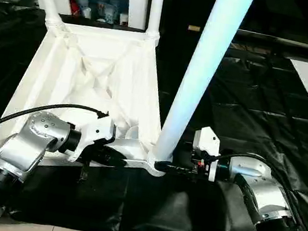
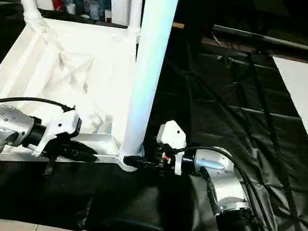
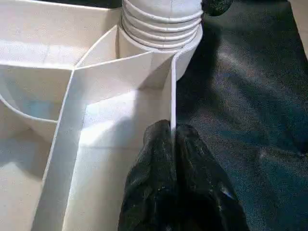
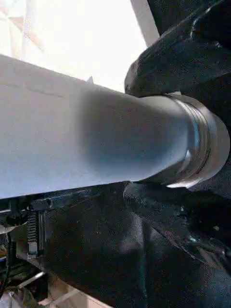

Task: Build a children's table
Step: Rotate leg to tighten

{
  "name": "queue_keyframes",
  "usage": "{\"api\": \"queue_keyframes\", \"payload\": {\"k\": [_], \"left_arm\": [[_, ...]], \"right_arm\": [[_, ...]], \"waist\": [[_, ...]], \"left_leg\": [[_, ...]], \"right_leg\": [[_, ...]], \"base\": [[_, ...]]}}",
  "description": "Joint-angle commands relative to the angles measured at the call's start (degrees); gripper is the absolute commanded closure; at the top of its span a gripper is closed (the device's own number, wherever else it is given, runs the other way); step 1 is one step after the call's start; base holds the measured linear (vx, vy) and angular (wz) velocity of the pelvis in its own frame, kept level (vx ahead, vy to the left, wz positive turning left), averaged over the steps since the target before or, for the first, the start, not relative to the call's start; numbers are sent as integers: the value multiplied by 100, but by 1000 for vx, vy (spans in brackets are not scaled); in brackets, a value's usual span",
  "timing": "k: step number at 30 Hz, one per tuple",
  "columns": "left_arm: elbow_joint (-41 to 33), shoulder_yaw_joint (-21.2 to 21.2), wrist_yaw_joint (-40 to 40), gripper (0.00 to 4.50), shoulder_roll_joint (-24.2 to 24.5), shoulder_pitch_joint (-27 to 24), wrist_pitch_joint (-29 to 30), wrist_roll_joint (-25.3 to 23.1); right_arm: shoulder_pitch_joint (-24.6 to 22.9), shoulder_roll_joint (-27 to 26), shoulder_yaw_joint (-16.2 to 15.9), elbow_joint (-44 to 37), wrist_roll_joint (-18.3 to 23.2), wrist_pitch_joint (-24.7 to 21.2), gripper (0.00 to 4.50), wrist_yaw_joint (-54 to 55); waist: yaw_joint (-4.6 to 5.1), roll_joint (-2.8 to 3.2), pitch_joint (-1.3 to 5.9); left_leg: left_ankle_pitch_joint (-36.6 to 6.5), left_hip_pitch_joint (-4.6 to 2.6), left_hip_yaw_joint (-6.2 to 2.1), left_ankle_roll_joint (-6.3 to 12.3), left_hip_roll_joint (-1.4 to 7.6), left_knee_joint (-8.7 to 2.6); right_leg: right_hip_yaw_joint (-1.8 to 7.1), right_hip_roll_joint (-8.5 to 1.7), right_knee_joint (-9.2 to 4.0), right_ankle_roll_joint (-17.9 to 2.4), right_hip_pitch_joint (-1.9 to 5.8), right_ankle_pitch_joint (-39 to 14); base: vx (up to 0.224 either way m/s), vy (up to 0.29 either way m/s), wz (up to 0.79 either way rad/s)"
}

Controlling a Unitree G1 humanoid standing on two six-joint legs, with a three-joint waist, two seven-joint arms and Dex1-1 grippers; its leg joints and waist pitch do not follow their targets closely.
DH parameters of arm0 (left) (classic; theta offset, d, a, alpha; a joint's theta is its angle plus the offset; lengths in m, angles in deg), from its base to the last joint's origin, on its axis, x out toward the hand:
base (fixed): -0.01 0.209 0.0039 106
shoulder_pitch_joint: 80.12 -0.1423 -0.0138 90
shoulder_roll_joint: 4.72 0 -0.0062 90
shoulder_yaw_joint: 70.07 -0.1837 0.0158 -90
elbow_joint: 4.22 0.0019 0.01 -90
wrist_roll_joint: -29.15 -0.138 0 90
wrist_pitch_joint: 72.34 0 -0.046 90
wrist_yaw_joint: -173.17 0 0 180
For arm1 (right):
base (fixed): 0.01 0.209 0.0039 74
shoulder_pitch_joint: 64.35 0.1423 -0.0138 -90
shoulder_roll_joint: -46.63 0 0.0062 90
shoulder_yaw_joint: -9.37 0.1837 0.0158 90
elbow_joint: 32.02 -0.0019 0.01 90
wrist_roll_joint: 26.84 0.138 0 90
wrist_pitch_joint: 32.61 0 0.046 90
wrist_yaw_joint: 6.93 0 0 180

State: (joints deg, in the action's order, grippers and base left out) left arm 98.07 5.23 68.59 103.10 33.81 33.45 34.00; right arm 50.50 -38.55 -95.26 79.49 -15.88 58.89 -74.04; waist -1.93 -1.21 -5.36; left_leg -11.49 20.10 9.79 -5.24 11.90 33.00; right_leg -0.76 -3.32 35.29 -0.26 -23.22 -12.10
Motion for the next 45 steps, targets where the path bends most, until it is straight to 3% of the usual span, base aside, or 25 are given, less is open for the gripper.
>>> {"api": "queue_keyframes", "payload": {"k": [1,2,4,6,20,21,26,38,45], "left_arm": [[-82,-229,258,450,-13,-53,24,118],[-82,-227,255,450,-13,-57,19,118],[-76,-230,257,450,-8,-59,15,116],[-74,-235,260,450,-2,-60,18,113],[-35,-239,269,450,17,-31,25,100],[-33,-238,269,450,17,-30,29,104],[-38,-237,284,450,30,-39,38,113],[-48,-210,223,450,13,-109,62,131],[300,-102,-581,450,-327,69,72,-139]], "right_arm": [[11,44,-11,257,-274,-157,190,226],[15,11,41,250,-186,-283,190,235],[24,-8,72,243,-119,-391,133,226],[20,20,7,284,-258,-241,131,299],[50,-40,33,356,-166,-242,131,264],[60,-51,50,373,-139,-227,159,265],[41,-60,59,348,-93,-247,180,227],[-106,-93,96,283,-54,-161,184,319],[-60,-648,573,646,-116,-15,185,1777]], "waist": [[-8,44,333],[-7,45,331],[-6,49,331],[-9,52,336],[-8,51,335],[-9,55,337],[-10,53,330],[-2,51,282],[55,53,218]], "left_leg": [[-361,-7,49,516,72,-324],[-371,-10,50,521,69,-326],[-419,-4,43,502,75,-332],[-391,-11,46,483,77,-329],[-366,-6,48,508,74,-326],[-372,-8,47,510,77,-326],[-397,-8,49,499,74,-328],[-520,-10,49,455,79,-350],[-796,-7,46,224,78,-394]], "right_leg": [[176,-290,-275,-1778,319,535],[177,-287,-278,-1782,318,528],[174,-292,-283,-1773,322,444],[173,-295,-280,-1769,315,470],[172,-290,-271,-1798,319,578],[170,-290,-270,-1808,317,574],[174,-291,-277,-1794,318,531],[177,-289,-304,-1752,294,350],[197,-300,-376,-1593,251,-300]], "base": [[0,0,0],[0,0,0],[0,0,0],[0,0,0],[0,0,0],[0,0,0],[0,0,0],[0,0,0],[0,0,0]]}}
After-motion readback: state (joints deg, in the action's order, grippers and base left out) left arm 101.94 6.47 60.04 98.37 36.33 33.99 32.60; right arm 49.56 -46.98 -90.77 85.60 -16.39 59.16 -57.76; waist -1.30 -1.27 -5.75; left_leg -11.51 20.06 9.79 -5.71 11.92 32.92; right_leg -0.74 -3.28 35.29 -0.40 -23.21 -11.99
